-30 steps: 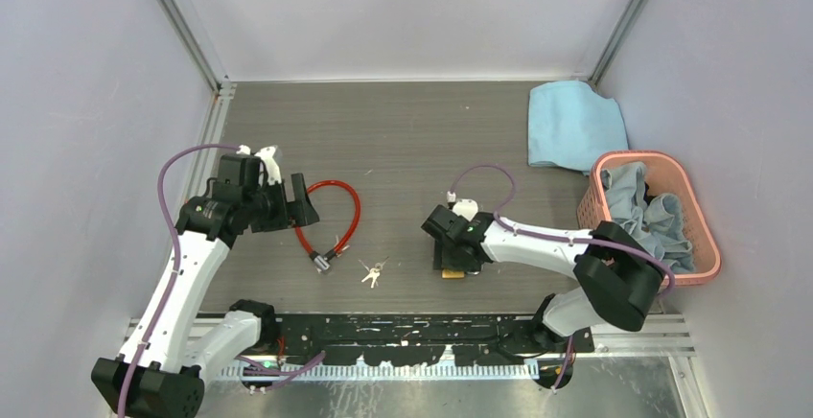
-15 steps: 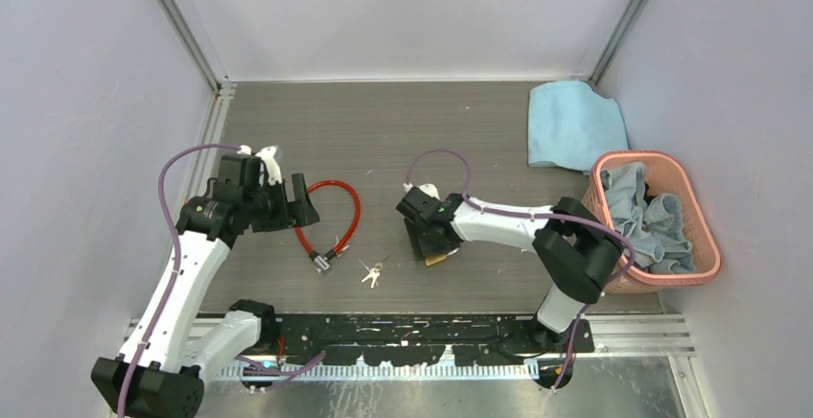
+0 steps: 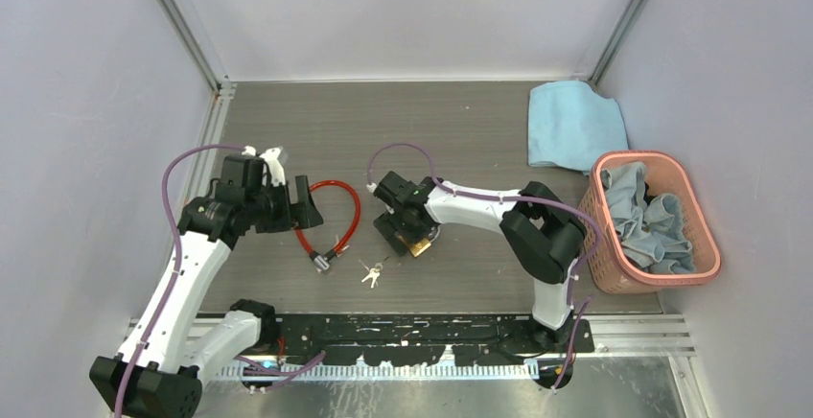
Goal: Unlock with the key
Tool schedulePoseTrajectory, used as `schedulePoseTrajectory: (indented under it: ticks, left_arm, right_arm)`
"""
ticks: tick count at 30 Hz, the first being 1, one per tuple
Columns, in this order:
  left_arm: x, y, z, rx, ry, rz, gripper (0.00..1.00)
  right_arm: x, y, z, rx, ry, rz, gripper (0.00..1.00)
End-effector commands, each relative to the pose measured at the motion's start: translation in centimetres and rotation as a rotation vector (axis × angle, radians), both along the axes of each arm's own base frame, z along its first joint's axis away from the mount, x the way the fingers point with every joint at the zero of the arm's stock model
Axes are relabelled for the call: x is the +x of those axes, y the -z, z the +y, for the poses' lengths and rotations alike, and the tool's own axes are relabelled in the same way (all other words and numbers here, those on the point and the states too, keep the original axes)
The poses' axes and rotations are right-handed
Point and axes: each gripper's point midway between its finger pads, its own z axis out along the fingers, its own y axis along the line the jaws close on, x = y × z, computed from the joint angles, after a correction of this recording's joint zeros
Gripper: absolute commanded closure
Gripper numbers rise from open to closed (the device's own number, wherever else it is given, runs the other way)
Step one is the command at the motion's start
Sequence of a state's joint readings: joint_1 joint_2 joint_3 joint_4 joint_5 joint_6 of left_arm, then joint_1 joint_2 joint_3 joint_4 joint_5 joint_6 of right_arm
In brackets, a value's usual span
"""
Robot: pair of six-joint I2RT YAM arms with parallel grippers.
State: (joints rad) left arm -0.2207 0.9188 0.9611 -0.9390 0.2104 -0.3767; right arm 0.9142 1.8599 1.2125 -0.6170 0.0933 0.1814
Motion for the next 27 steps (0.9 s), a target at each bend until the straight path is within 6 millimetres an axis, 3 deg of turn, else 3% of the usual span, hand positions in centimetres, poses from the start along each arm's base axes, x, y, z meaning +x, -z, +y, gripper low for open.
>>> schedulePoseTrajectory:
  ticks: [1, 6, 21, 25, 27]
  left_arm:
    - [0.4, -0.8, -0.7, -0.025, 0.038, -0.048, 0.17]
    - [0.3, -0.9, -0.9, -0.029, 0.047, -0.053, 0.16]
    - [0.3, -0.7, -1.0, -0.021, 0.051, -0.046, 0.16]
    - [0.4, -0.5, -1.2, -0.005, 0.056, -0.030, 0.18]
    - [0.4, -0.4, -1.2, 0.013, 0.058, -0.024, 0.18]
  right_arm:
    - [1.2, 0.9, -2.3, -0.139, -0.054, -0.045, 0.04]
    - [3.1, -1.1, -4.0, -0.165, 0.077, -0.137, 0.00]
    - [1.0, -3.4, -9.1, -0.189, 0.353, -0.187, 0.02]
    - [0.0, -5.2, -8.1, -0.030, 0.398, -0.154, 0.02]
    - [0.1, -7.2, -7.4, 0.091, 0.430, -0.165, 0.02]
